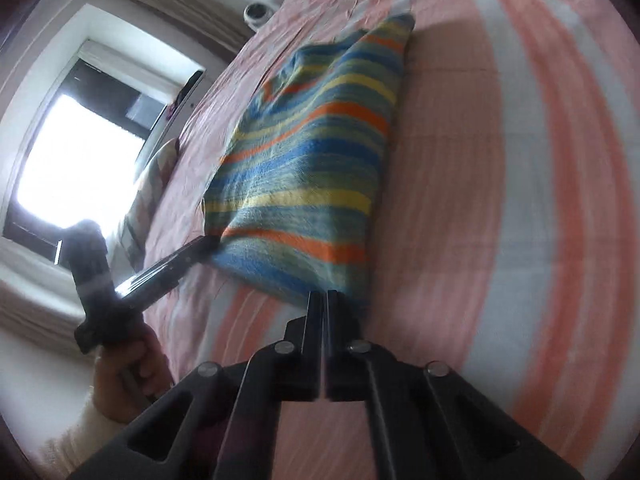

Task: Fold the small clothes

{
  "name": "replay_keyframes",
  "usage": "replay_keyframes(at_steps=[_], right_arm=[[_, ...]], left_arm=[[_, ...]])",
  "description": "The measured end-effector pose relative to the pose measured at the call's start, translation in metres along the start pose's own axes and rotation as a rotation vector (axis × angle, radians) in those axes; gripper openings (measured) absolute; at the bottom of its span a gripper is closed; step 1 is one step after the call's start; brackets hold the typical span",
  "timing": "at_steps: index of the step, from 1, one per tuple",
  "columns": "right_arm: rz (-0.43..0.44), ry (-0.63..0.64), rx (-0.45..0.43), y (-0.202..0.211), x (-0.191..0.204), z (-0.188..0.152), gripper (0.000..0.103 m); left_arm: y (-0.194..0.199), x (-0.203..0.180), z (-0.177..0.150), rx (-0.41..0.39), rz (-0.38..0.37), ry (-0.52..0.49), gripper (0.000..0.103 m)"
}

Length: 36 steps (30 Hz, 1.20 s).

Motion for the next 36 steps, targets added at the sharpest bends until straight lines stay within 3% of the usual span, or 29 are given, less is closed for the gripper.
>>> replay_keyframes(at_steps=[1, 2, 3, 4, 5, 6, 10, 19, 27, 29, 31, 36], right_arm=[[-0.034, 0.026, -0.024, 0.008, 0.003, -0.005, 0.008], [-0.057, 0.047, -0.043, 0.016, 0.006, -0.011, 0.017], [-0.07, 0.062, -0.056, 0.023, 0.008, -0.017, 0.041], [-0.09, 0.074, -0.077, 0.031, 0.01, -0.024, 0.058], [-0.119, 0.086, -0.106, 0.041, 0.01, -0.033, 0.085], [-0.145, 0.096, -0.137, 0.05, 0.01, -0.041, 0.094], [-0.254, 0.104, -0.172, 0.074, -0.001, -0.055, 0.094], [-0.469, 0.224, -0.214, 0.087, -0.003, -0.067, 0.094], [-0.523, 0.184, -0.163, 0.073, -0.027, -0.088, 0.095], [-0.521, 0.17, -0.174, 0.071, -0.031, -0.092, 0.1], [-0.533, 0.183, -0.171, 0.065, -0.033, -0.097, 0.103], [-0.531, 0.2, -0.151, 0.066, -0.031, -0.1, 0.103]], left_arm=[[0.009, 0.001, 0.0, -0.013, 0.017, -0.008, 0.07], [0.02, 0.001, -0.001, -0.031, 0.034, -0.023, 0.076], [0.03, 0.0, -0.001, -0.044, 0.046, -0.036, 0.086], [0.04, -0.002, -0.003, -0.062, 0.064, -0.057, 0.09], [0.049, -0.004, -0.004, -0.078, 0.078, -0.075, 0.091], [0.052, -0.005, -0.004, -0.088, 0.091, -0.087, 0.093], [0.071, -0.014, -0.011, -0.133, 0.143, -0.134, 0.096], [0.081, -0.017, -0.021, -0.153, 0.171, -0.163, 0.097], [0.072, -0.015, -0.028, -0.146, 0.191, -0.168, 0.097], [0.065, -0.012, -0.031, -0.135, 0.194, -0.167, 0.097], [0.053, -0.007, -0.034, -0.101, 0.155, -0.151, 0.097], [0.026, 0.012, -0.023, 0.006, -0.109, -0.01, 0.097]])
Point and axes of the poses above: each gripper's, at about its wrist camera, not at the fingertips, and y roughly against the way its jaws point, x to its left, z to its top, the point moved 7 cm from there along -y, roughly the way its jaws point, and after that the axes turned 2 degrees about -x, right-handed, at the moved point
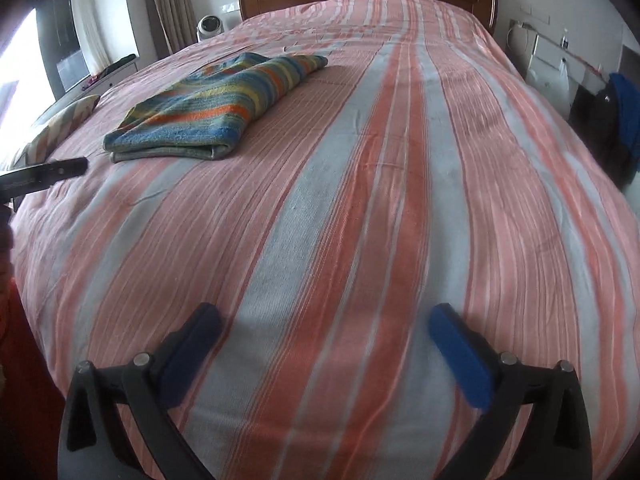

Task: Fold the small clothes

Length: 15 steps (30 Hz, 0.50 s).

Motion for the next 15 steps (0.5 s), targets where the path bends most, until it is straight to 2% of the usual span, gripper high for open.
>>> replay_keyframes(at_steps=[2, 3, 5, 9, 10, 13, 15], right_arm=[[-0.01, -0.018, 0.012, 0.006, -0.002, 0.005, 0.102], [0.002, -0.043, -0.013, 0.011, -0.002, 0.011, 0.102], [0.095, -0.114, -0.085, 0.02, 0.001, 0.03, 0.102], [0.315, -0.26, -0.16, 0.006, 0.006, 0.099, 0.099], [0.341, -0.282, -0.162, -0.002, 0.006, 0.112, 0.098], [0.422, -0.332, -0.097, -0.052, 0.008, 0.159, 0.08], [0.473, -0.362, -0.021, -0.089, 0.014, 0.178, 0.076]], left_arm=[[-0.003, 0.007, 0.015, -0.007, -0.114, 0.071, 0.098], [-0.008, 0.009, 0.025, -0.007, -0.155, 0.094, 0.098], [-0.025, 0.008, 0.046, 0.017, -0.188, 0.088, 0.099], [-0.074, -0.004, 0.076, 0.112, -0.188, 0.023, 0.098], [-0.084, -0.004, 0.081, 0.131, -0.18, 0.018, 0.098], [-0.106, -0.015, 0.096, 0.144, -0.146, -0.039, 0.098], [-0.113, -0.02, 0.102, 0.151, -0.147, -0.06, 0.098]])
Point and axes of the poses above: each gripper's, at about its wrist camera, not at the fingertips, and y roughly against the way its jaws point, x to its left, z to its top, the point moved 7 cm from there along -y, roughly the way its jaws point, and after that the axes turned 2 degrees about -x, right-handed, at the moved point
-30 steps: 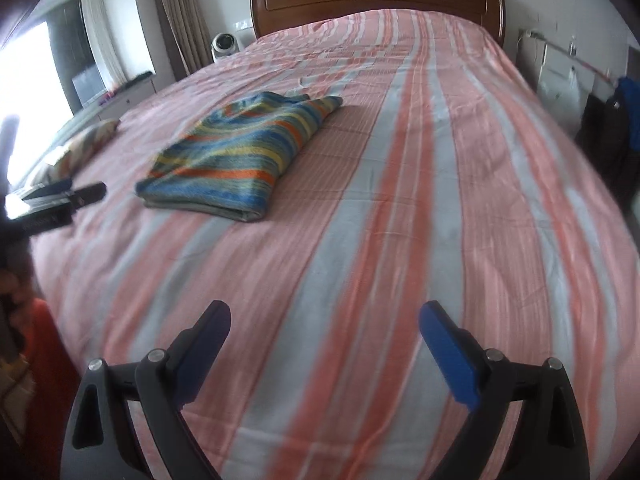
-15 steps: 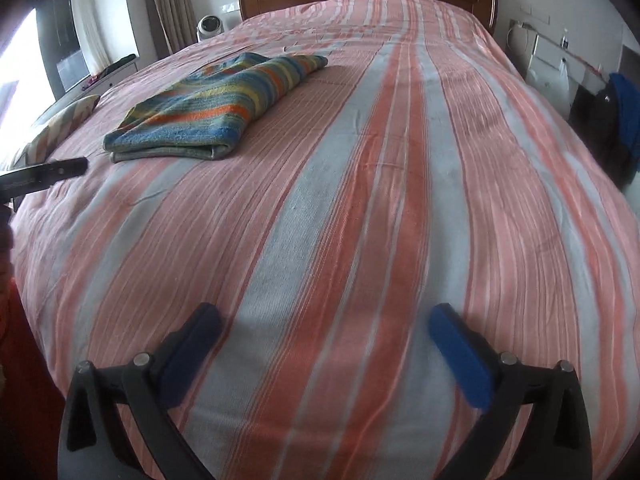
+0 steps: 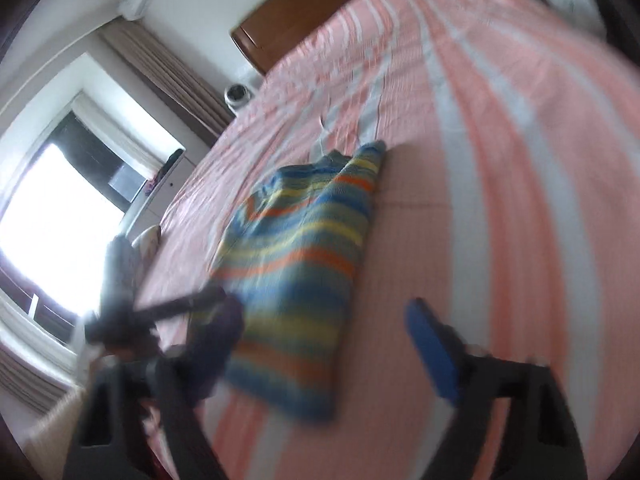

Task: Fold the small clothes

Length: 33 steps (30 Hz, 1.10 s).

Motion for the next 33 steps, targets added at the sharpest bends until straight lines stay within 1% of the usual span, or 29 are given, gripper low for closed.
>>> replay_keyframes(at_steps=[1, 2, 3, 4, 5, 6, 7, 8, 10, 11, 13, 16, 18, 19, 20, 21, 22, 23, 24, 25, 26, 27, 29, 30, 31, 33], right_arm=[[0.032, -0.022, 0.052, -0.021, -0.001, 0.005, 0.076], [0.045, -0.047, 0.084, -0.04, -0.003, 0.009, 0.073], [0.046, -0.063, 0.078, -0.049, -0.005, 0.013, 0.069], [0.064, -0.069, 0.063, -0.059, 0.0, 0.017, 0.066], [0.065, -0.055, 0.072, -0.067, 0.006, 0.018, 0.057], [0.031, -0.018, 0.084, -0.074, 0.012, 0.017, 0.036], [-0.101, 0.108, 0.089, -0.081, 0.021, 0.015, 0.03], [-0.178, 0.216, 0.079, -0.082, 0.031, 0.013, 0.028], [-0.303, 0.423, 0.027, -0.078, 0.057, 0.004, 0.025], [-0.324, 0.482, -0.006, -0.072, 0.068, 0.001, 0.024], [-0.333, 0.543, -0.067, -0.056, 0.084, -0.001, 0.024], [-0.32, 0.572, -0.146, -0.033, 0.103, 0.0, 0.024], [-0.315, 0.573, -0.188, -0.017, 0.108, 0.006, 0.024], [-0.315, 0.558, -0.207, -0.01, 0.108, 0.016, 0.024], [-0.318, 0.535, -0.216, -0.005, 0.104, 0.022, 0.024], [-0.32, 0.51, -0.215, -0.003, 0.097, 0.03, 0.027], [-0.329, 0.471, -0.19, -0.003, 0.084, 0.035, 0.034], [-0.353, 0.433, -0.158, -0.003, 0.068, 0.038, 0.055], [-0.387, 0.404, -0.138, -0.001, 0.053, 0.04, 0.084], [-0.431, 0.378, -0.139, 0.008, 0.035, 0.037, 0.091], [-0.449, 0.371, -0.154, 0.019, 0.026, 0.037, 0.092], [-0.465, 0.372, -0.163, 0.03, 0.019, 0.032, 0.092], [-0.504, 0.395, -0.165, 0.054, 0.01, 0.013, 0.092], [-0.512, 0.411, -0.173, 0.065, 0.011, 0.004, 0.092], [-0.515, 0.435, -0.194, 0.083, 0.015, -0.008, 0.092], [-0.506, 0.461, -0.253, 0.114, 0.029, -0.029, 0.093]], left_arm=[[-0.004, -0.002, 0.001, 0.012, -0.005, -0.002, 0.098], [-0.006, -0.004, 0.002, 0.019, -0.001, -0.008, 0.096], [-0.007, -0.006, 0.003, 0.015, 0.008, -0.022, 0.079], [-0.008, -0.008, 0.004, 0.013, 0.007, -0.043, 0.05], [-0.009, -0.013, 0.004, 0.014, -0.011, -0.048, 0.032], [-0.01, -0.019, 0.004, 0.014, -0.023, -0.037, 0.02], [-0.008, -0.022, 0.005, -0.005, 0.01, -0.038, 0.018], [-0.005, -0.025, 0.006, -0.021, 0.029, -0.05, 0.017], [0.004, -0.032, 0.006, -0.062, 0.049, -0.074, 0.016], [0.012, -0.036, 0.007, -0.086, 0.04, -0.071, 0.015], [0.026, -0.038, 0.013, -0.122, 0.02, -0.053, 0.015], [0.051, -0.049, 0.025, -0.191, -0.001, -0.051, 0.015], [0.056, -0.062, 0.035, -0.215, 0.004, -0.077, 0.017], [0.052, -0.066, 0.037, -0.203, 0.011, -0.083, 0.028], [0.045, -0.067, 0.037, -0.17, 0.029, -0.081, 0.033], [0.037, -0.067, 0.034, -0.144, 0.061, -0.079, 0.049], [0.033, -0.064, 0.028, -0.137, 0.107, -0.087, 0.058], [0.033, -0.061, 0.021, -0.147, 0.146, -0.1, 0.061], [0.037, -0.059, 0.011, -0.167, 0.184, -0.12, 0.064], [0.042, -0.059, 0.002, -0.183, 0.206, -0.136, 0.071], [0.051, -0.06, -0.008, -0.202, 0.227, -0.153, 0.074], [0.06, -0.062, -0.017, -0.224, 0.243, -0.17, 0.079], [0.084, -0.068, -0.036, -0.282, 0.277, -0.205, 0.089], [0.097, -0.072, -0.043, -0.315, 0.297, -0.219, 0.097], [0.115, -0.078, -0.052, -0.359, 0.338, -0.233, 0.1], [0.14, -0.09, -0.056, -0.42, 0.388, -0.236, 0.1]])
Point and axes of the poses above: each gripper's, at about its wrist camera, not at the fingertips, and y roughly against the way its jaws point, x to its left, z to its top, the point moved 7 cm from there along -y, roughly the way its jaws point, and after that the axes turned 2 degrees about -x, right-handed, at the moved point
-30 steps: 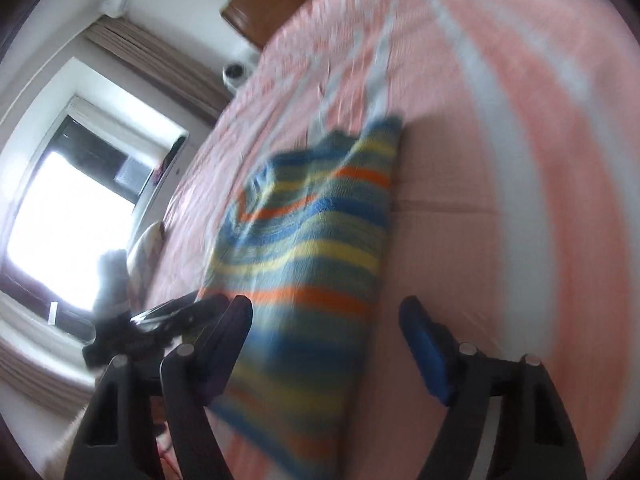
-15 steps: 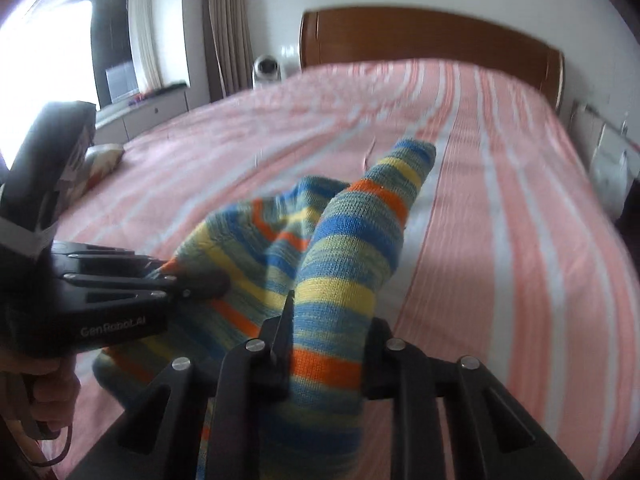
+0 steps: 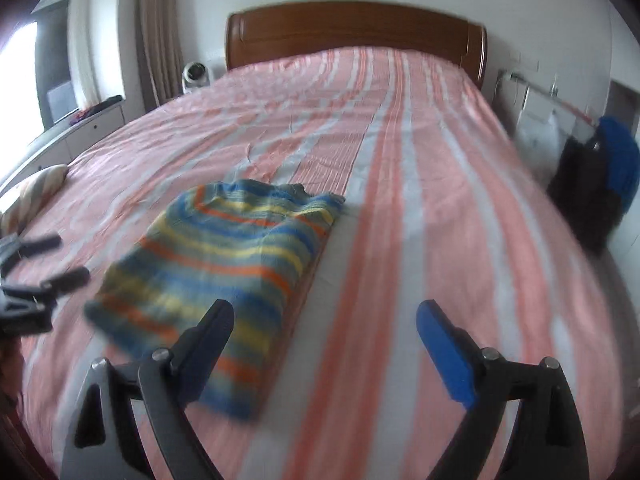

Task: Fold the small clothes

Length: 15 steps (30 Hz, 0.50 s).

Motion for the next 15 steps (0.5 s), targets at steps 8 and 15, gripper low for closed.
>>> replay_keyframes(at_steps=[8, 15], right_arm=[[0.041, -0.145, -0.196, 0.115, -0.01, 0.008, 0.103], [0.069, -0.153, -0.102, 0.139, 0.006, -0.013, 0.103]], left_arm=[[0.085, -0.003, 0.018, -0.066, 0.07, 0.103, 0.103], [0.099, -0.014, -0.011, 0.053, 0.086, 0.108, 0.103]])
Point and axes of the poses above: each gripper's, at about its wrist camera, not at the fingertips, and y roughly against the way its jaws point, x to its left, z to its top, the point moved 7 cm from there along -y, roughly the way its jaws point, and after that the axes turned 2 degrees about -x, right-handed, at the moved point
